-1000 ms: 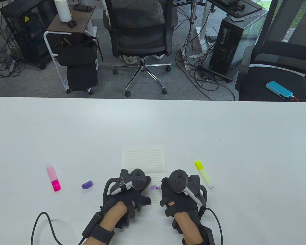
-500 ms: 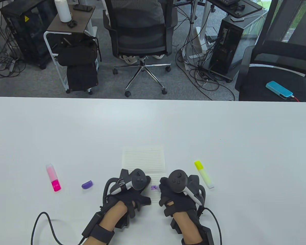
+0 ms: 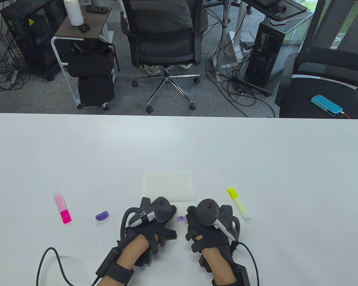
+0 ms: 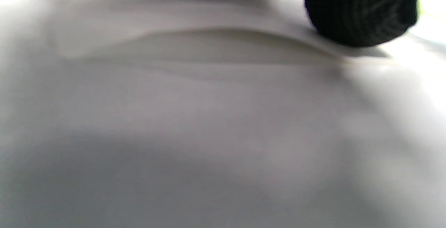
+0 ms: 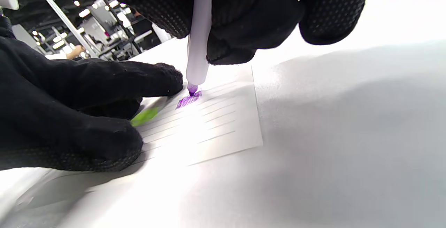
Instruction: Apply highlighter ink on paper
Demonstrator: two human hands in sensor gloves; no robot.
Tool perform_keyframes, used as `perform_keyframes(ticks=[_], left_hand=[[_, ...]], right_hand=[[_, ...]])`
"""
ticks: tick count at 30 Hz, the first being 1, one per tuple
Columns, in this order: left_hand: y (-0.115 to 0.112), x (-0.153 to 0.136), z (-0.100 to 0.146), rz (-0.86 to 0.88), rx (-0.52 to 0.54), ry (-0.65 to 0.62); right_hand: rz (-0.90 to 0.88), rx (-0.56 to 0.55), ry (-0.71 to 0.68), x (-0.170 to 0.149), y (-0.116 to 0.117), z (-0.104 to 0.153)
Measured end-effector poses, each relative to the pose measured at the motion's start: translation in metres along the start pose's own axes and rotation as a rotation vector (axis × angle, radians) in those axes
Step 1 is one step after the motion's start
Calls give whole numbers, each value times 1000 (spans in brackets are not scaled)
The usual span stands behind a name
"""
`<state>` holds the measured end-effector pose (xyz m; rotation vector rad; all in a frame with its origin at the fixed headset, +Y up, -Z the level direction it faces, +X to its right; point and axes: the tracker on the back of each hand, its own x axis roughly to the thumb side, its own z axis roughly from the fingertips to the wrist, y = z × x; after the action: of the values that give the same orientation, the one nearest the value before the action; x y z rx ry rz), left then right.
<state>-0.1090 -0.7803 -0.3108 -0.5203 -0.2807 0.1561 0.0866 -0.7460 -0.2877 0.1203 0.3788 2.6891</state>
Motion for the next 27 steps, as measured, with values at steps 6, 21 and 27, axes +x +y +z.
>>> perform_keyframes(ticks=[6,21,27], left_hand=[[0,0,0,-1,0,0],[0,0,0,-2,1,-1],[0,0,0,-1,1,-1]], right_hand=[[-8,-32,8,-1,1,1],[-38,22,31,-6,-2,2],[-49,-9,39,-8,-1,-2]])
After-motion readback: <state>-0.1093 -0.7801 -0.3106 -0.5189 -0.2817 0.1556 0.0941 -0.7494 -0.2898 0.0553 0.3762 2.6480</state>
